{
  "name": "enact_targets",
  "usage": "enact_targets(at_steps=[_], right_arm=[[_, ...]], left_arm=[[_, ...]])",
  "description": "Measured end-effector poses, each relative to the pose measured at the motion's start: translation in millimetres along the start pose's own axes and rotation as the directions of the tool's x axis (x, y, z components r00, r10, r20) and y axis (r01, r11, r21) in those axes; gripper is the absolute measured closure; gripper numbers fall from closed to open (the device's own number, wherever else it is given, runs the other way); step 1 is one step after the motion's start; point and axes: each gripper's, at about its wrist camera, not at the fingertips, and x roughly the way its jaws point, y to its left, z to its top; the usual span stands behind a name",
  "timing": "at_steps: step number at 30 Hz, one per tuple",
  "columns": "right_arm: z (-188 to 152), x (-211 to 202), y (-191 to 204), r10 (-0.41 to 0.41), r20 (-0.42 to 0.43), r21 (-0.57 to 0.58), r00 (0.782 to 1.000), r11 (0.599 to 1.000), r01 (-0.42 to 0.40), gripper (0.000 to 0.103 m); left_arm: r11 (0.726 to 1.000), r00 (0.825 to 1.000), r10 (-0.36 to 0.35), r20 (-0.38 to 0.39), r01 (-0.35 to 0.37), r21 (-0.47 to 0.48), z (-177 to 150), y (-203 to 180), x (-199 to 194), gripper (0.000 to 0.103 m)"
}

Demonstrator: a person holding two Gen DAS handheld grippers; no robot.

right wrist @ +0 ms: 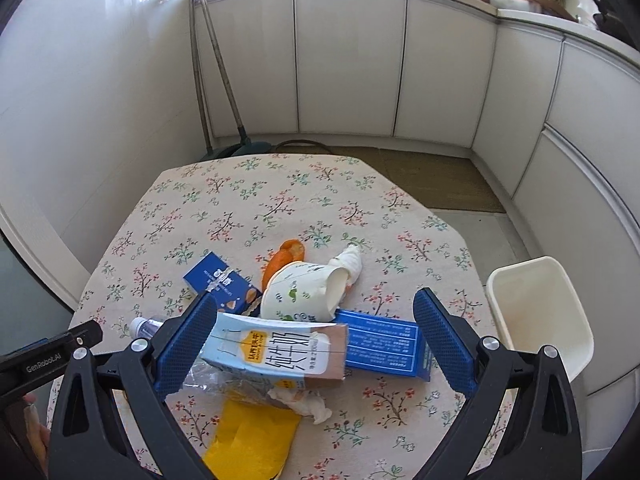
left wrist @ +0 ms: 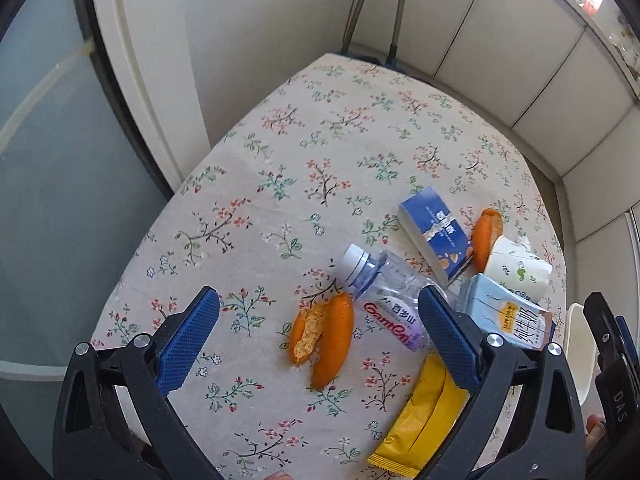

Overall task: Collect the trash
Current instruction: 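Grasp the orange peels with the left gripper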

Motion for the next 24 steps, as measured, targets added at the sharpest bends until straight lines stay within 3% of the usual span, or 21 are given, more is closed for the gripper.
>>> enact_targets(at_steps=[4, 8, 14, 22, 24], right_arm=[[0.1, 7.7, 8.3, 0.027, -0.03, -0.007, 0.999, 1.0, -0.027, 0.007], [1.5, 15.2, 5.4, 0.039, -0.062, 0.008, 0.997, 0.999, -0.038, 0.007], [3.0, 21.8, 1.0, 0.045, -0.096, 0.004, 0.994, 0.999, -0.045, 0.007], [-0.6, 24.1, 11.4, 0.077, -0.123, -0.064, 0.989, 0.994, -0.085, 0.007], [-1.0, 25.2, 14.3, 0.088, -0.128, -0.081, 0.988, 0.992, -0.099, 0.007]], left_arm=[[0.999, 0.995, -0.019, -0.102, 0.016, -0.036, 0.1, 12.5, 23.9, 0.008], [1.0, 0.983, -0.013, -0.184, 0.013, -0.003, -6.5, 11.1, 38.3, 0.009], [0.994, 0.96, 0.01, -0.28, 0.021, 0.109, -22.4, -3.7, 61.5, 0.03], [0.98, 0.96, 0.045, -0.275, 0.011, 0.199, -35.1, -20.7, 87.4, 0.049], [0.976, 0.965, 0.058, -0.255, -0.001, 0.22, -35.4, -21.1, 86.2, 0.063]])
